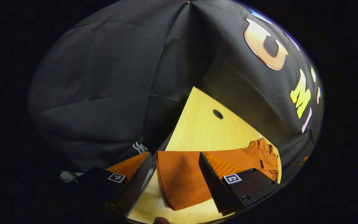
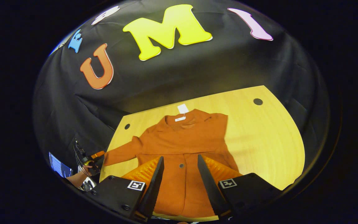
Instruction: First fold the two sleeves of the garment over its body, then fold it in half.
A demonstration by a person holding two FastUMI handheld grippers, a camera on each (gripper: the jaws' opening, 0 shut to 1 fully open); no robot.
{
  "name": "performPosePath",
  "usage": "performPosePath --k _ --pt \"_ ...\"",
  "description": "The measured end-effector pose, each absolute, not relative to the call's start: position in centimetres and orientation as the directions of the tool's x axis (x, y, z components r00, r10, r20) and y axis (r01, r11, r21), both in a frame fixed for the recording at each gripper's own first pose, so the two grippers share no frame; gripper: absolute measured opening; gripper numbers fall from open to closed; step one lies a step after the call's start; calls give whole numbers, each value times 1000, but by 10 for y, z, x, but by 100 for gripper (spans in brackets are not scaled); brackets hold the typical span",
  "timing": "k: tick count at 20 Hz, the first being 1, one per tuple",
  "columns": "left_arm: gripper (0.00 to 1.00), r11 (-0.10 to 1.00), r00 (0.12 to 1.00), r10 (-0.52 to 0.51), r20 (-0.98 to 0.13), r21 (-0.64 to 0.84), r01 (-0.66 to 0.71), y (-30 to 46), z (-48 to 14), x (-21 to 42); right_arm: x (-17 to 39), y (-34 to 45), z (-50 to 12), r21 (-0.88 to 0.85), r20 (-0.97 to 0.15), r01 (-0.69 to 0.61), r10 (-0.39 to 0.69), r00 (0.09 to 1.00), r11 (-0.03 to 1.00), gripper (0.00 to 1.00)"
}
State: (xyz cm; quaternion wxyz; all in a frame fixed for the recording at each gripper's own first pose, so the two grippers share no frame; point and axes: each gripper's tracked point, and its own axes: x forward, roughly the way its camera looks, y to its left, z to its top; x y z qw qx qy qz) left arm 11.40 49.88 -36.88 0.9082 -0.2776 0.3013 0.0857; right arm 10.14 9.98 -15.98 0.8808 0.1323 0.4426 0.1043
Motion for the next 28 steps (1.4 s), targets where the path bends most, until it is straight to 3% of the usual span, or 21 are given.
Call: performPosePath --k 6,8,9,10,12,14,15,17,21,28 --pt "98 855 749 -87 -657 -436 -283 483 -385 119 90 86 -168 336 -766 -17 284 576 942 71" --pt "97 883 731 -59 -680 -377 -280 486 -383 121 88 87 -169 348 -764 -10 290 576 937 71" --pt "79 895 727 -34 -686 -344 -284 488 -381 123 88 85 -170 349 -763 -7 289 578 937 71" --pt "85 902 720 -12 -694 -319 -292 488 -382 124 88 84 -172 351 -763 -4 289 578 936 71" --pt "77 908 709 27 -705 -280 -313 492 -378 123 88 81 -173 358 -764 4 291 576 934 71" --pt "56 906 701 87 -707 -237 -351 501 -374 123 86 76 -175 360 -763 11 287 579 933 71" --pt "39 902 695 137 -705 -201 -382 511 -372 118 86 74 -176 359 -764 13 286 579 933 71" --pt "4 893 710 108 -696 -245 -377 499 -363 120 83 65 -178 357 -765 19 281 580 934 71" --pt "3 893 702 119 -703 -233 -385 488 -355 118 76 51 -178 377 -760 42 283 585 925 71" --pt "3 943 799 107 -591 -194 -270 411 -224 133 74 46 -168 413 -690 -72 364 625 908 71"
